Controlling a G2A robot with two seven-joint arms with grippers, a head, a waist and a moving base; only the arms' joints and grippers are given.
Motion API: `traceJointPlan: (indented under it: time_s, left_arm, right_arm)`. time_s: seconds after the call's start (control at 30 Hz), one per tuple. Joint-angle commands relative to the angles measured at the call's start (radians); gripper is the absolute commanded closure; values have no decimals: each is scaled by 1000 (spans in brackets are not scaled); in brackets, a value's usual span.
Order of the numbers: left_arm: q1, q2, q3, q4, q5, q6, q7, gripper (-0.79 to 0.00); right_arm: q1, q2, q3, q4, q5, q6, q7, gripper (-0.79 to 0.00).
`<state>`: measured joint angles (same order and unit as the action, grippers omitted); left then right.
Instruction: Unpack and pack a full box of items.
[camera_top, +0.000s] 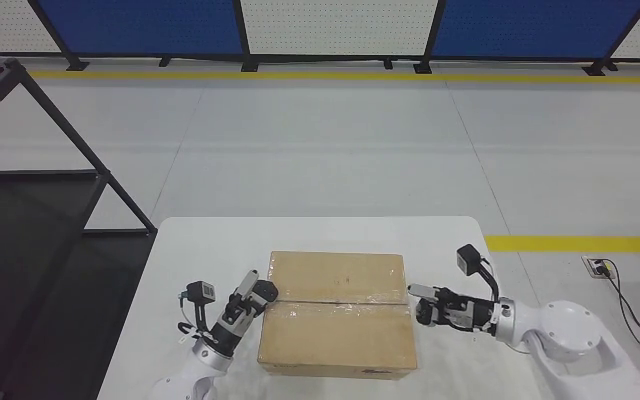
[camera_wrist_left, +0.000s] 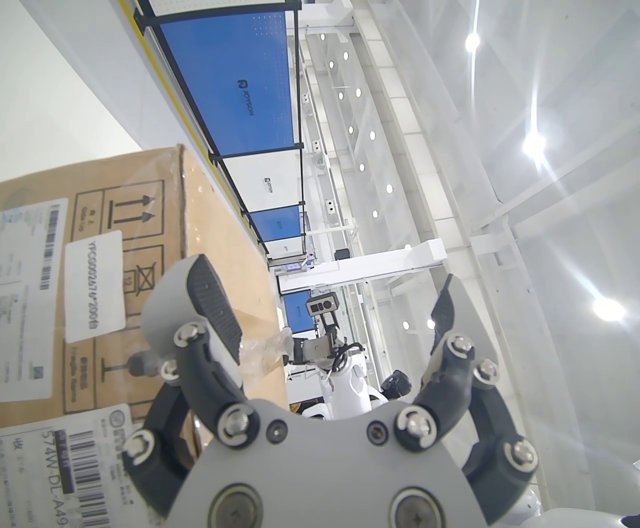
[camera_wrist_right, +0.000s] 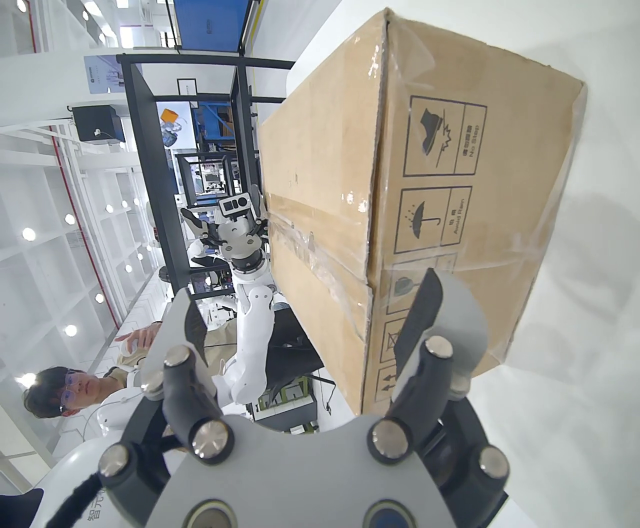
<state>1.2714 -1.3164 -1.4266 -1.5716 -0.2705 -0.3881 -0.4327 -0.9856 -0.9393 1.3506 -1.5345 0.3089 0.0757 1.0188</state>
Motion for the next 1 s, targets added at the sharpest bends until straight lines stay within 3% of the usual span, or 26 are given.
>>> traceJointPlan:
  time_s: [0.0, 0.33, 0.77, 0.97]
  left_arm:
    - [-1, 0, 2, 0, 0, 0, -1, -785]
    - [-3, 2, 8, 7, -1, -1, 3, -785]
    - [11, 5, 12, -7, -2, -13, 5, -785]
    - [16, 7, 10, -18, 7, -8, 10, -785]
  right_arm:
    - [-10, 2, 15, -3, -9, 8, -24, -785]
    - [-95, 1, 104, -105, 109, -101, -162, -785]
    - [-107, -4, 90, -149, 130, -109, -189, -785]
    - [-90, -18, 31, -198, 180, -148, -208, -785]
